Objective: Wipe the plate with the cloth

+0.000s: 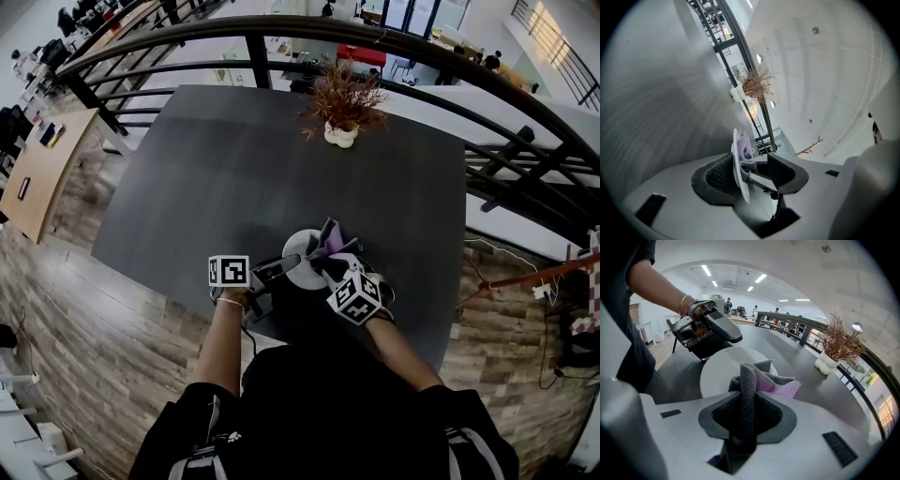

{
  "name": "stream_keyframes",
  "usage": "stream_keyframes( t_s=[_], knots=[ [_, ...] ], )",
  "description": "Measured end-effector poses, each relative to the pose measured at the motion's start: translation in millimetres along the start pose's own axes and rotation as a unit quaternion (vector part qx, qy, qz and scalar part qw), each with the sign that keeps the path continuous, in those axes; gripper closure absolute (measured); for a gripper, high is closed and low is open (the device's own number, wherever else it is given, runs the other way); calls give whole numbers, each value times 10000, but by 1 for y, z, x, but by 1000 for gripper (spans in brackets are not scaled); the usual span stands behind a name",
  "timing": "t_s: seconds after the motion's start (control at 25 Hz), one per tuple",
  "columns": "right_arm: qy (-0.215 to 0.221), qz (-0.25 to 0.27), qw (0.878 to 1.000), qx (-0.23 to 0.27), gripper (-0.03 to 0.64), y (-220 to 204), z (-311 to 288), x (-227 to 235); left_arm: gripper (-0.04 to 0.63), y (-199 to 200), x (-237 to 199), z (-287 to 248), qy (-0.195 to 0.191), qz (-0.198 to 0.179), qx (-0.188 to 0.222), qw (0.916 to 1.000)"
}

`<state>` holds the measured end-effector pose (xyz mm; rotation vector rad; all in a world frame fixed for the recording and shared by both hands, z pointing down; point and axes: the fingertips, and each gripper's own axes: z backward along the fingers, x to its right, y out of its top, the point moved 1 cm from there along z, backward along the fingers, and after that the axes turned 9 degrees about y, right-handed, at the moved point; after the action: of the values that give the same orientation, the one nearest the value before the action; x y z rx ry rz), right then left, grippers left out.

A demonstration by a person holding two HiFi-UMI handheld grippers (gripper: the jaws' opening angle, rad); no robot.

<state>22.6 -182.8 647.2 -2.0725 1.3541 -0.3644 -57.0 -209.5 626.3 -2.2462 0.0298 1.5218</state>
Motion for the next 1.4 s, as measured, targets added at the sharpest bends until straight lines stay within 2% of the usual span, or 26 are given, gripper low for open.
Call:
stream_keyframes(
  t_s=[0.04, 0.2, 0.24, 0.4, 0.64, 0.76, 0.92, 1.08, 1.2, 1.4],
  knots=[
    [-11, -13, 10000, 16, 541, 0, 1, 0, 369, 0, -1, 0, 115, -65, 3, 9999],
    [-52, -19, 10000, 60, 541, 1, 2, -1, 528, -1, -14, 2, 627, -235, -25, 9977],
    [-49, -34, 10000, 78, 541, 1, 2, -1, 549, -1, -16, 3, 699, -223, -13, 9973],
    [46, -149, 9997, 163, 541, -1, 4, -1, 560, -4, -19, 3, 802, 1, 53, 9968],
    [3, -248, 9993, 292, 541, 1, 12, -2, 574, -4, -20, 3, 945, -34, 203, 9953],
    [-174, -445, 9966, 677, 541, 8, 25, 1, 577, -1, -14, 3, 966, -227, 295, 9946],
    [-546, -679, 9868, 1367, 541, 27, 52, 14, 578, 17, 11, 5, 825, -650, 665, 9922],
    [-884, -828, 9721, 2009, 541, 50, 86, 30, 578, 41, 49, 9, 635, -1326, 1123, 9827],
    [-1113, -803, 9587, 2493, 541, 69, 116, 39, 578, 57, 80, 18, 363, -1603, 1487, 9751],
    [-1401, -597, 9447, 2904, 541, 95, 155, 46, 578, 74, 124, 27, 91, -2104, 1823, 9604]
  ],
)
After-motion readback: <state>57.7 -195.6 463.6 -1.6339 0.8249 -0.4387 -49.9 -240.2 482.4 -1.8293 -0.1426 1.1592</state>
